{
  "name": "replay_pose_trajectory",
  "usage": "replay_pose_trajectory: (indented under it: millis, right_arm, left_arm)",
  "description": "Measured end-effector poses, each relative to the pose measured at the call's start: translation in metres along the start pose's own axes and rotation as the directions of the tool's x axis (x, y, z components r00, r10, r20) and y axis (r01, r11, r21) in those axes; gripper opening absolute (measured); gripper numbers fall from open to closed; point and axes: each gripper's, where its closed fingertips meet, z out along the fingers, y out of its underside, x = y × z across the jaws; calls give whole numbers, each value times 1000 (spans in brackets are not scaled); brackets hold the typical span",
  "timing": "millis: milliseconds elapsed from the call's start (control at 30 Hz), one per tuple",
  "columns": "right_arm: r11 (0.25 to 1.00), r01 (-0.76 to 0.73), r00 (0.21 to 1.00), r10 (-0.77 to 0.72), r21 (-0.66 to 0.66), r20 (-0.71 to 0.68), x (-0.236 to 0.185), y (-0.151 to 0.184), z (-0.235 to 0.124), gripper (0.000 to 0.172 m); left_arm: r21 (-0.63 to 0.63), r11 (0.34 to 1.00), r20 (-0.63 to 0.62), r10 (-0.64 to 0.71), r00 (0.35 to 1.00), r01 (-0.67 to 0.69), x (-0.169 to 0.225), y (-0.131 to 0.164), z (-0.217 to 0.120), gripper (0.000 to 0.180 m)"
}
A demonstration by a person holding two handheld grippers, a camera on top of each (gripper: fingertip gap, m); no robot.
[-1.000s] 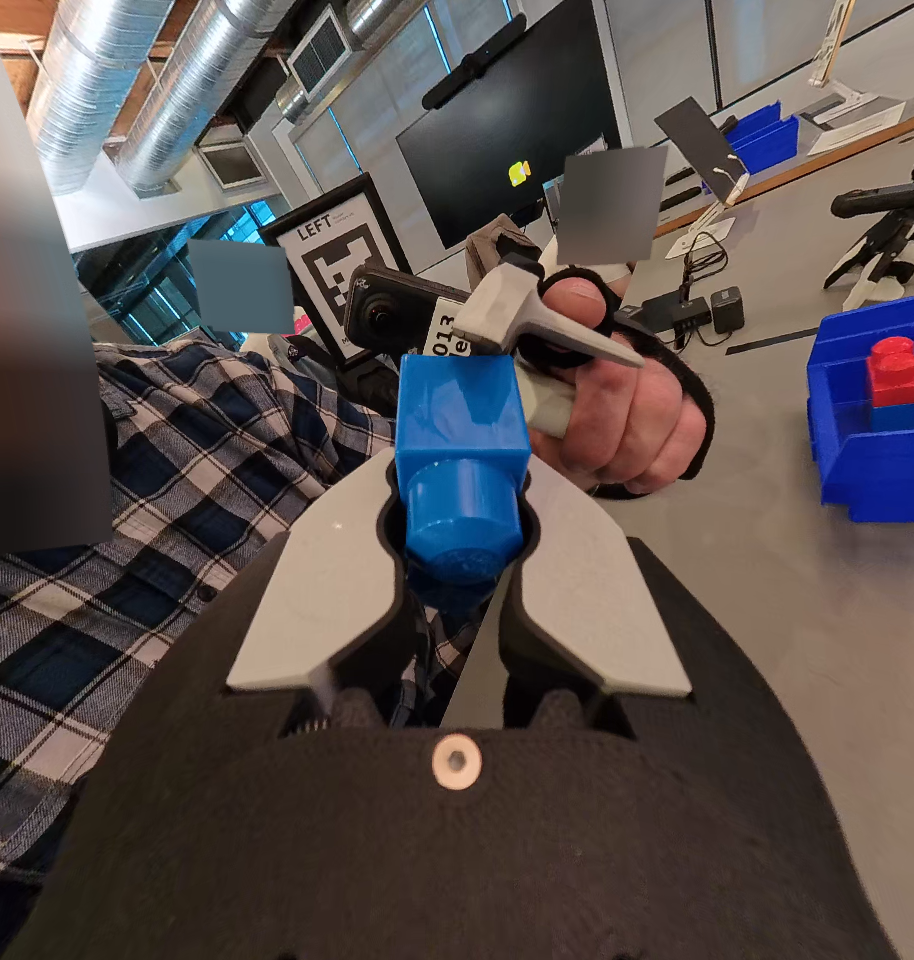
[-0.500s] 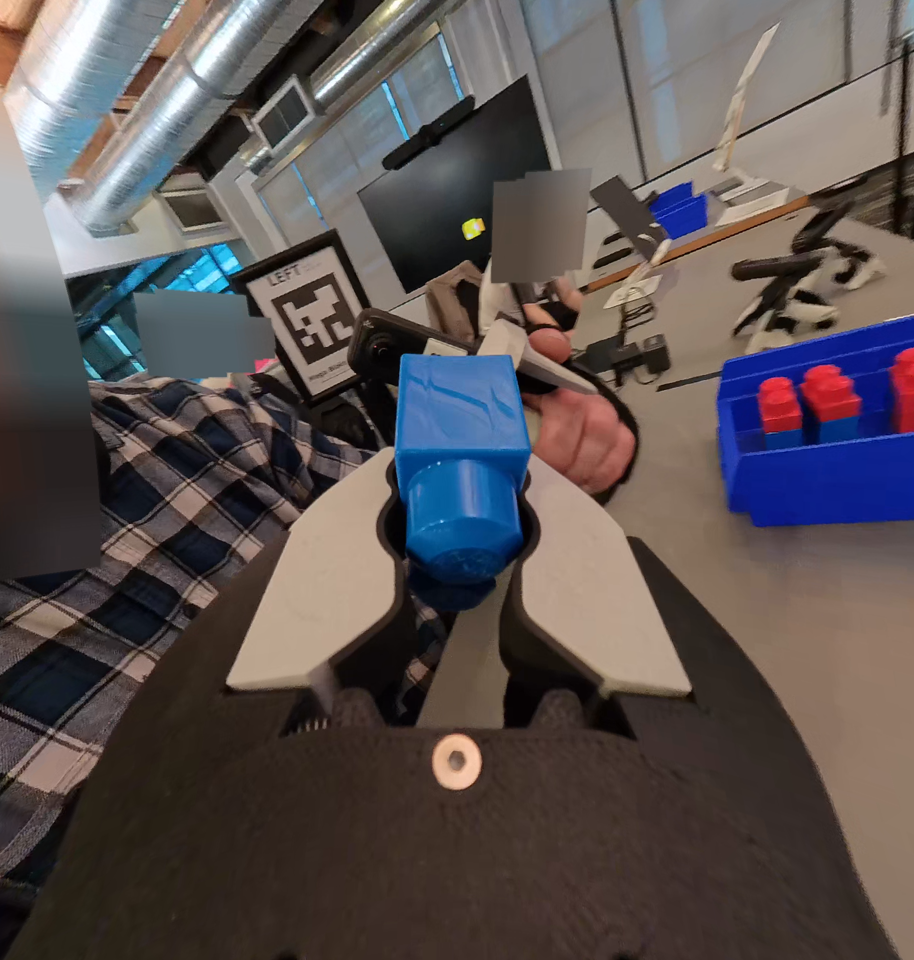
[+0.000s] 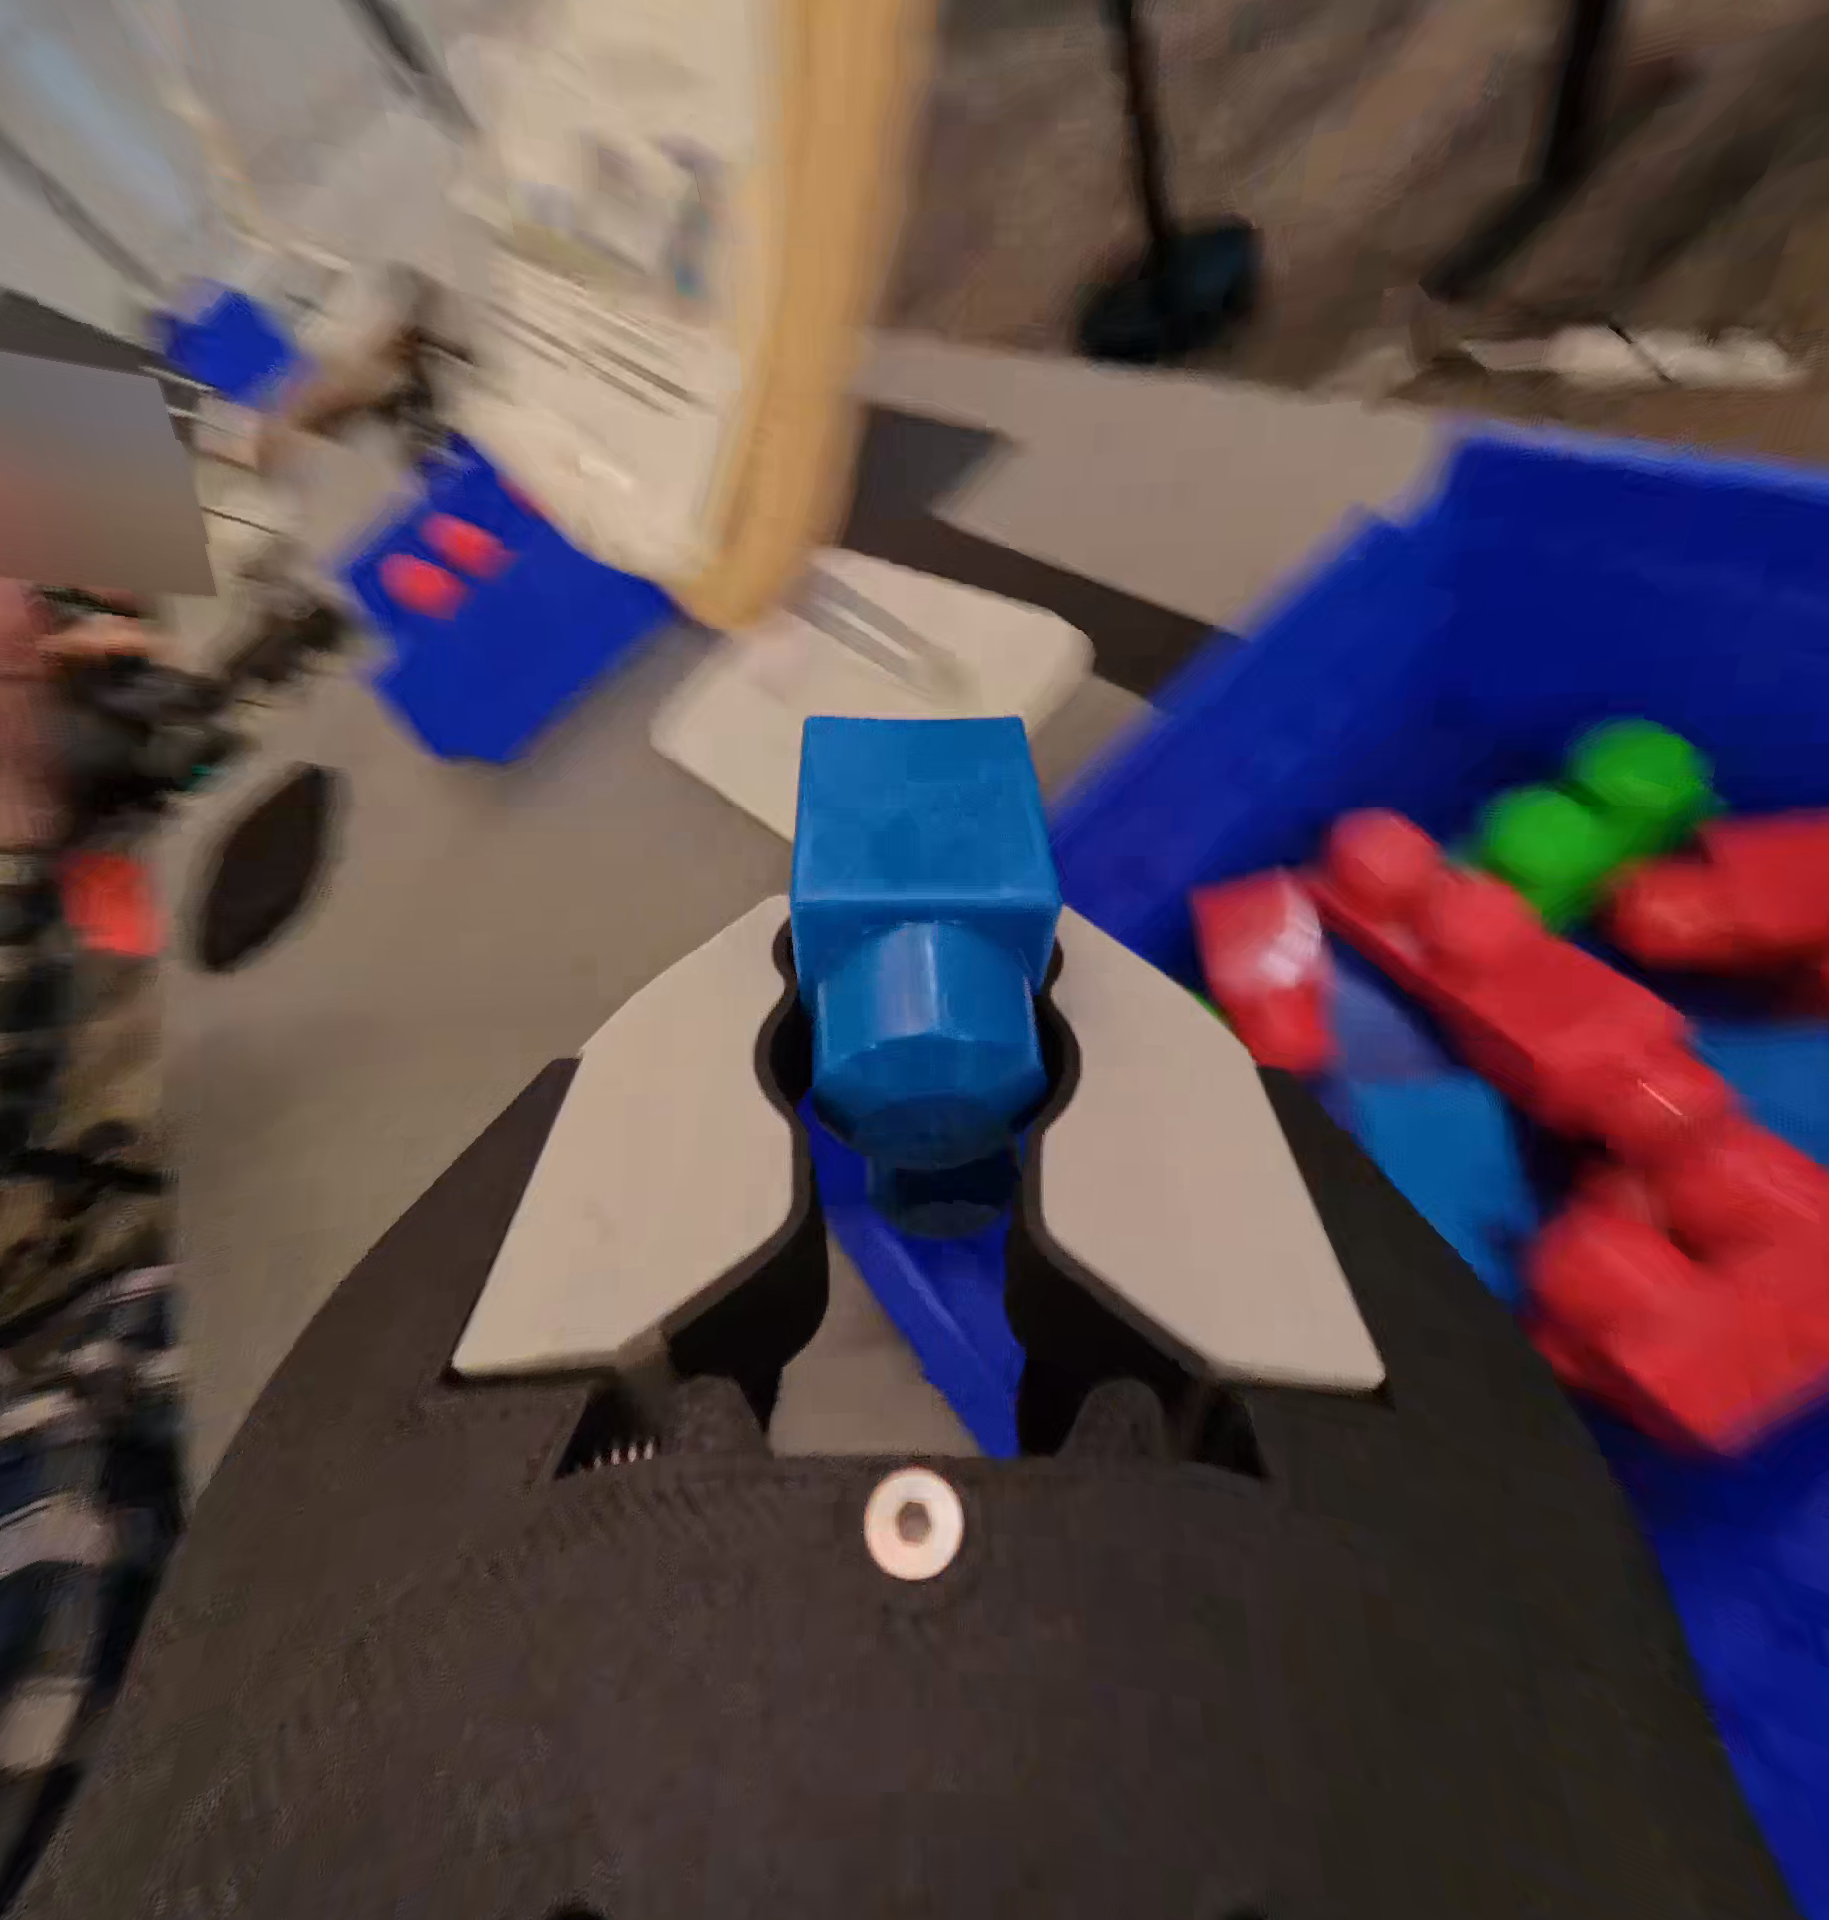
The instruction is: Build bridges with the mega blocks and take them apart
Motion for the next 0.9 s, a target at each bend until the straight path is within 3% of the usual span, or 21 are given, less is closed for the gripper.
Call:
replay_pose_trajectory:
  millis: [33,67,100,167,400,567,767,900]
  right_arm:
    - [998,-28,994,21,-65,-105,27,14,-1,41]
    - [994,-56,981,37,-94,-188,48,24,-2,58]
    - [992,-74,970,49,-98,-238,63,29,-3,70]
    - [991,-81,948,43,-108,-315,78,34,-9,79]
    - [997,74,965,-63,34,-255,8,-3,-24,73]
    - [989,137,977,-127,47,-170,-46,1,-21,66]
    - [986,163,983,-161,23,-92,-84,16,-8,65]
    - [986,163,985,-162,13,-59,-97,24,0,65]
  left_arm:
    - [-28,1000,10,-1,1000,1,-4,7,-5,79]
    - [-56,998,21,-4,1000,6,-9,13,-9,80]
    - [-81,997,32,-6,999,9,-14,20,-14,80]
    - [-123,992,59,-2,998,9,-24,32,-25,80]
    - [-341,940,114,7,993,32,-57,90,-66,79]
    - [-549,835,67,17,998,22,-73,157,-101,73]
    - [-780,624,-130,-75,989,-55,-70,248,-138,65]
    - [-857,499,-228,-143,963,-129,-65,288,-161,56]
